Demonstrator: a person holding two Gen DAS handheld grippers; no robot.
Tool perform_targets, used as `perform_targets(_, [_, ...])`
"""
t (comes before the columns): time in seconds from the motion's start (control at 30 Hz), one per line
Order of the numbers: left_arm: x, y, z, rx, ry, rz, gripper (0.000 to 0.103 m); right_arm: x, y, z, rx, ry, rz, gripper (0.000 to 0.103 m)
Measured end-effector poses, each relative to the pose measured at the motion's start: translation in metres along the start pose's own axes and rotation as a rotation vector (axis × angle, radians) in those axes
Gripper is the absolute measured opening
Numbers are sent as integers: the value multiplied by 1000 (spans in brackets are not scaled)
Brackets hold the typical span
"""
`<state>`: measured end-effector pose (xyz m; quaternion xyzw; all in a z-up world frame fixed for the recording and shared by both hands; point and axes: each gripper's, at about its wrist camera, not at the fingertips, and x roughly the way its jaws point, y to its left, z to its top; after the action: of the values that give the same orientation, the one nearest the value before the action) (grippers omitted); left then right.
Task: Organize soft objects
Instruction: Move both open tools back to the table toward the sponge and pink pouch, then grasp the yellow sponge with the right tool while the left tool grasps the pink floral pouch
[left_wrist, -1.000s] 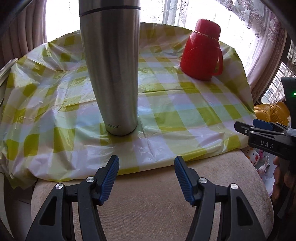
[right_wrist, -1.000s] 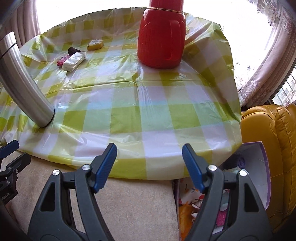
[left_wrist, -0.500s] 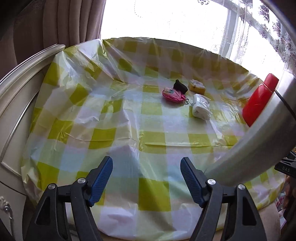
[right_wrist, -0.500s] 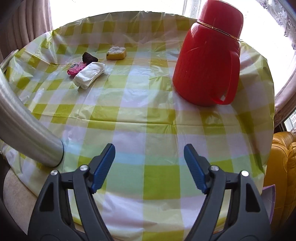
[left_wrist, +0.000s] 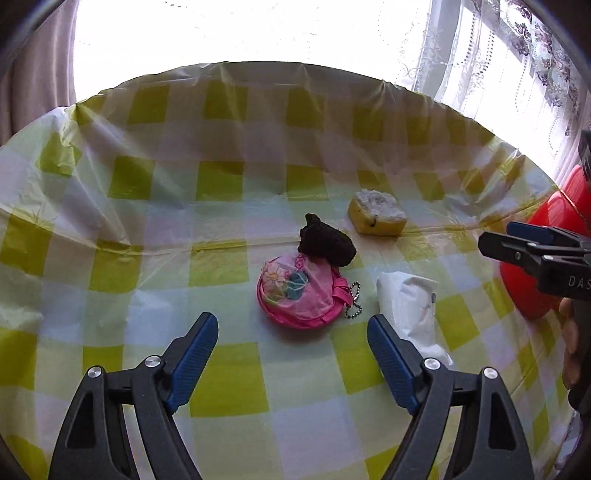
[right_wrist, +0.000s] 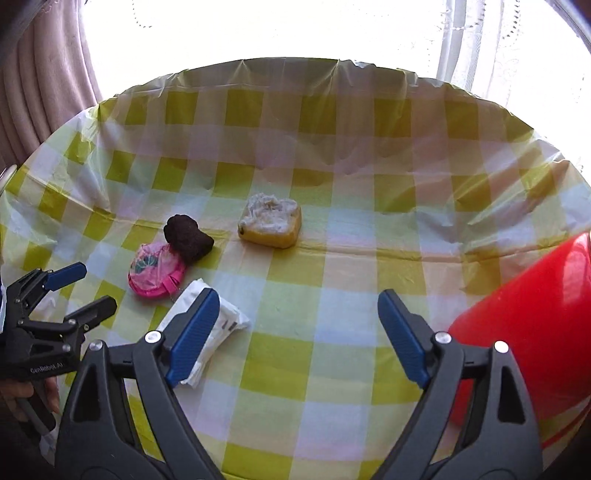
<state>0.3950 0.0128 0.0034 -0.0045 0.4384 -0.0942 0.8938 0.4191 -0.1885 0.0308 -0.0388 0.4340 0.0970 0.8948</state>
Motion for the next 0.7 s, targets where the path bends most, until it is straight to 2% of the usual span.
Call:
perform_targets(0.2, [42, -2, 14, 20, 44, -10, 84, 69, 13, 32, -5, 78, 18, 89])
perform_targets(0.33, [55, -2, 16, 27, 55, -6, 83, 99, 22, 44, -10, 96, 20, 89])
perform_targets(0.43, [61, -5, 14, 51, 65, -20, 69, 117, 28, 50, -12, 105, 17, 89])
perform_targets(0.53, [61, -5, 13, 53, 53, -20, 68, 131, 34, 53, -36, 107, 18, 89])
perform_targets(0.57, [59, -3, 13, 48, 45, -18, 61, 134, 35, 53, -47, 107, 9, 88])
perform_targets(0.63, [55, -1, 13, 39, 37, -12, 55, 142, 36, 50, -61, 125, -13, 69])
perform_targets(0.7, [51, 1, 12, 33, 37, -4, 49, 141, 33, 48, -53, 116, 3, 67])
